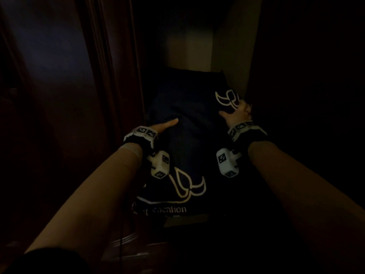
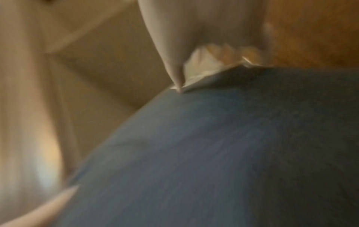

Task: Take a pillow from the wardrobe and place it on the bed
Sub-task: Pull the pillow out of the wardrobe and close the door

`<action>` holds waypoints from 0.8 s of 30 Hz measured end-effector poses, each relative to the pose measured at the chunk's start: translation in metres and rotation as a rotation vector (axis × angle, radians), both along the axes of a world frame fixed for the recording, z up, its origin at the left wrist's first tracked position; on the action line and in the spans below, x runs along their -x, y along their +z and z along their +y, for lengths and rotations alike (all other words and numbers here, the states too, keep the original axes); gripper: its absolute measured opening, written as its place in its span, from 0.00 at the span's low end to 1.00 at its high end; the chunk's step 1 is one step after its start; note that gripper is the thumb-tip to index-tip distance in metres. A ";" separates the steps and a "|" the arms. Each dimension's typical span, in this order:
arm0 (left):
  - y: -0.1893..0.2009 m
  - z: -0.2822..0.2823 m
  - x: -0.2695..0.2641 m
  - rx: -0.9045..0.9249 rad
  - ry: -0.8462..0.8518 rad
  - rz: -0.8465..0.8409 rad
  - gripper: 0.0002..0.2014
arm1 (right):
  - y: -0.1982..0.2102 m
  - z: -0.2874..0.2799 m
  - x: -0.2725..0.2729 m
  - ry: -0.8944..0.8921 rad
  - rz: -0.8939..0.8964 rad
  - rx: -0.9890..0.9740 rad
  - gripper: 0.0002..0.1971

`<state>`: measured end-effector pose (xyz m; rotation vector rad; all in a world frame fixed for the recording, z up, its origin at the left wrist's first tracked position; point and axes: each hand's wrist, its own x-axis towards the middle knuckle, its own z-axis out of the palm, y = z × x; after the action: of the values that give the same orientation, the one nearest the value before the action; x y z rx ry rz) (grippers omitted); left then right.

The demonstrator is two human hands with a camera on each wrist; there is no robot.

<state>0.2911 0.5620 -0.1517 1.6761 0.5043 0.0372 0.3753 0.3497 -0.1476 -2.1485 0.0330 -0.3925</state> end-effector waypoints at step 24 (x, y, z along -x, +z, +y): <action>-0.034 -0.073 0.129 -0.084 0.345 -0.472 0.12 | -0.086 -0.057 0.122 0.016 0.106 -0.471 0.10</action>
<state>0.1626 0.4885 -0.1854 1.5753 0.4280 0.6976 0.2533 0.2929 -0.2338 -1.6999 0.1532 -0.2324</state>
